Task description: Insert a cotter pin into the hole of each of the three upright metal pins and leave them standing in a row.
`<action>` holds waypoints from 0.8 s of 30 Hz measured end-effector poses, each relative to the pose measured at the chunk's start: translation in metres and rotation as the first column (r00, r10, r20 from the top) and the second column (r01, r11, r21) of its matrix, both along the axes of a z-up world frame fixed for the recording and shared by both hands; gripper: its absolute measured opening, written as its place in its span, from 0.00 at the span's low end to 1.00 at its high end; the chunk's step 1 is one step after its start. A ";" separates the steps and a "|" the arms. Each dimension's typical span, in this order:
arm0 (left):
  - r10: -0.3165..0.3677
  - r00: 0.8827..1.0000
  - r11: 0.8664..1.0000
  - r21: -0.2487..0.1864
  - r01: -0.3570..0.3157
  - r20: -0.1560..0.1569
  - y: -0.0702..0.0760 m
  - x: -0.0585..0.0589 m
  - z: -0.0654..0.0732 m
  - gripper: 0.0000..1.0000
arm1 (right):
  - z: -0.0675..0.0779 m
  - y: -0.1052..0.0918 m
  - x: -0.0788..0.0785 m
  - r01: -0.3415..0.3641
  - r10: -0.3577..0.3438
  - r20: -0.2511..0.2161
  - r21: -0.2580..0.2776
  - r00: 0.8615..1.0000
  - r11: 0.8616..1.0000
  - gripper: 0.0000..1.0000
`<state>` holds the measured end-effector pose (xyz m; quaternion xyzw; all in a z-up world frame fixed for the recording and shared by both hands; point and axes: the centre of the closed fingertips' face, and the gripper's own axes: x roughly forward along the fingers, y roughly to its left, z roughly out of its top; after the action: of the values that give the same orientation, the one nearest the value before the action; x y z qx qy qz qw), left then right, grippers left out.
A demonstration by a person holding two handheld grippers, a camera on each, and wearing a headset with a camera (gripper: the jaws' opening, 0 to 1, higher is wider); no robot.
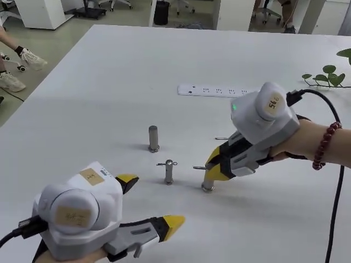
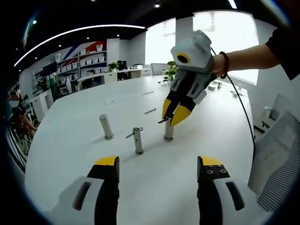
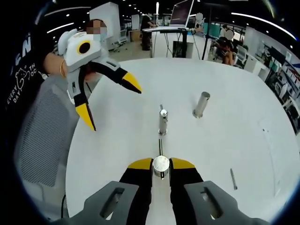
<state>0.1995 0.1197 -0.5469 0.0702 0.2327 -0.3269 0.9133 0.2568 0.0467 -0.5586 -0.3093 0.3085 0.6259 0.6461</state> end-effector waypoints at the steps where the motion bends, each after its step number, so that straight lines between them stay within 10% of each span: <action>1: 0.000 1.000 1.000 0.002 0.000 0.000 0.000 0.000 0.000 0.67 | 0.000 0.001 0.000 -0.003 0.003 -0.002 0.001 1.000 1.000 0.08; 24: -0.002 1.000 1.000 -0.018 0.002 -0.027 -0.001 0.002 -0.004 0.69 | -0.004 0.000 0.006 -0.037 0.037 -0.029 -0.008 0.999 0.999 0.08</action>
<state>0.2019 0.1190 -0.5509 0.0579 0.2418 -0.3309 0.9103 0.2627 0.0463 -0.5627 -0.3085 0.3146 0.6408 0.6287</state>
